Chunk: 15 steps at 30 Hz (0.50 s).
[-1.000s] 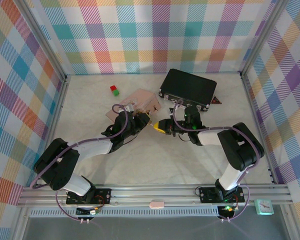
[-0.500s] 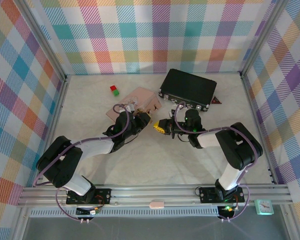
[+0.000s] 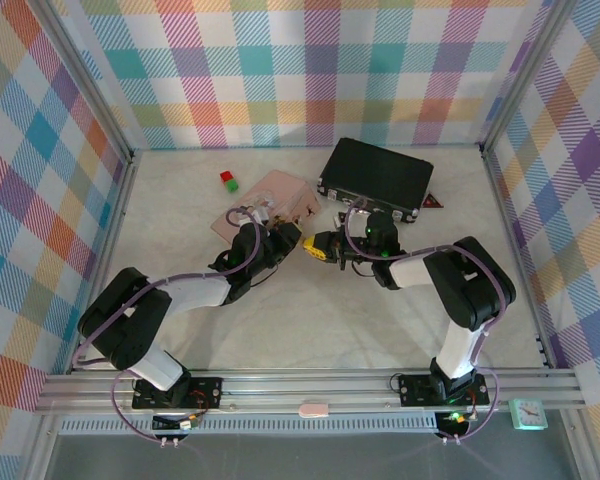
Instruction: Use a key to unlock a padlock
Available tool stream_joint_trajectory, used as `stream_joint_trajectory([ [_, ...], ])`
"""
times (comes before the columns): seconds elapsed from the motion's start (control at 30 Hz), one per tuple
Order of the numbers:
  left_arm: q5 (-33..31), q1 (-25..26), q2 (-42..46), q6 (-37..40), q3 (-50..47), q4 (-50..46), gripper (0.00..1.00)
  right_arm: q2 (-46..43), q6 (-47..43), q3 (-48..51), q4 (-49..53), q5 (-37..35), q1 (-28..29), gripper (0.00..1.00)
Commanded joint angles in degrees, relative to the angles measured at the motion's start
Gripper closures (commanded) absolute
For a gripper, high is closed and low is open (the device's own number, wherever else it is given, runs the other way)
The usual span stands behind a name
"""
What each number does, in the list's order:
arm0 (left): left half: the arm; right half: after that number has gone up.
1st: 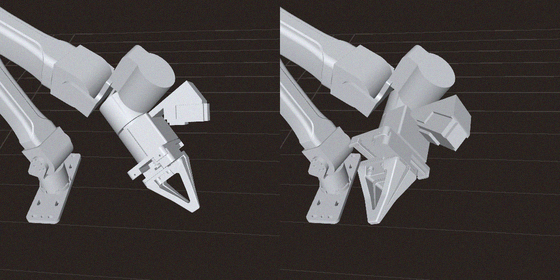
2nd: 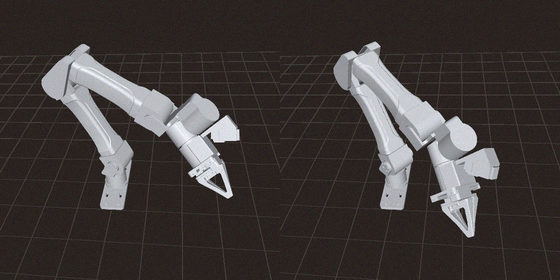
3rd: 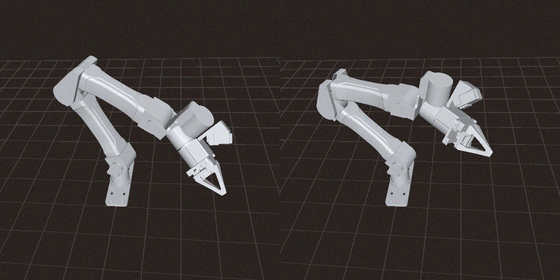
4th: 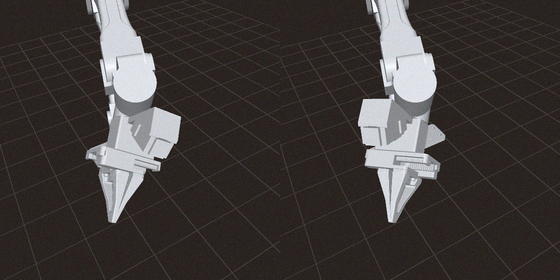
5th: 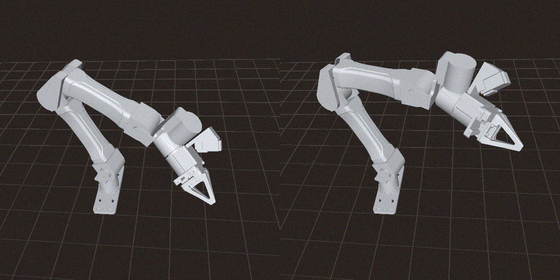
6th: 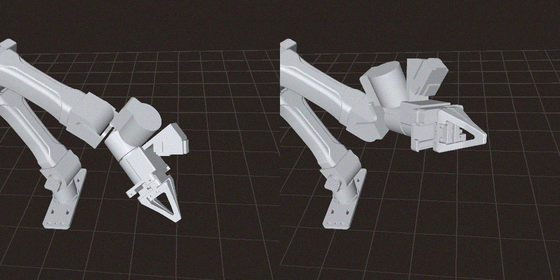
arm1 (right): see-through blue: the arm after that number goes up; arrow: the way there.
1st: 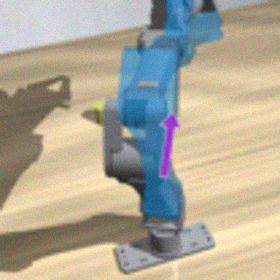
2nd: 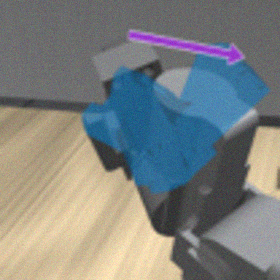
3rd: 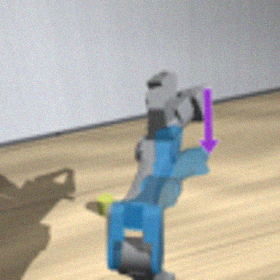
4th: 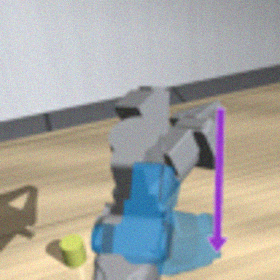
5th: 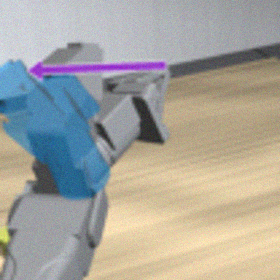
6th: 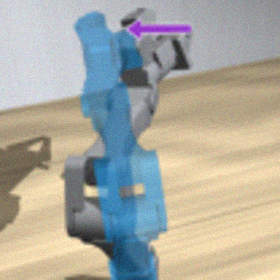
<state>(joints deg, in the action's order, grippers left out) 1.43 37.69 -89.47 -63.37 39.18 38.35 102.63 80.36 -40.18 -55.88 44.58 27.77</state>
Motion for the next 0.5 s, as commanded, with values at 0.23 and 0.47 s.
stream_joint_trajectory([
  [0.23,12.9,3.7,1.6,-1.7,0.6,4.4,1.00,3.7,-5.2,-5.3,-0.1,-5.7,-0.2,1.00],
  [0.47,9.2,3.0,2.1,8.3,0.2,2.1,1.00,4.9,10.4,-4.2,-10.4,-4.1,-1.9,1.00],
])
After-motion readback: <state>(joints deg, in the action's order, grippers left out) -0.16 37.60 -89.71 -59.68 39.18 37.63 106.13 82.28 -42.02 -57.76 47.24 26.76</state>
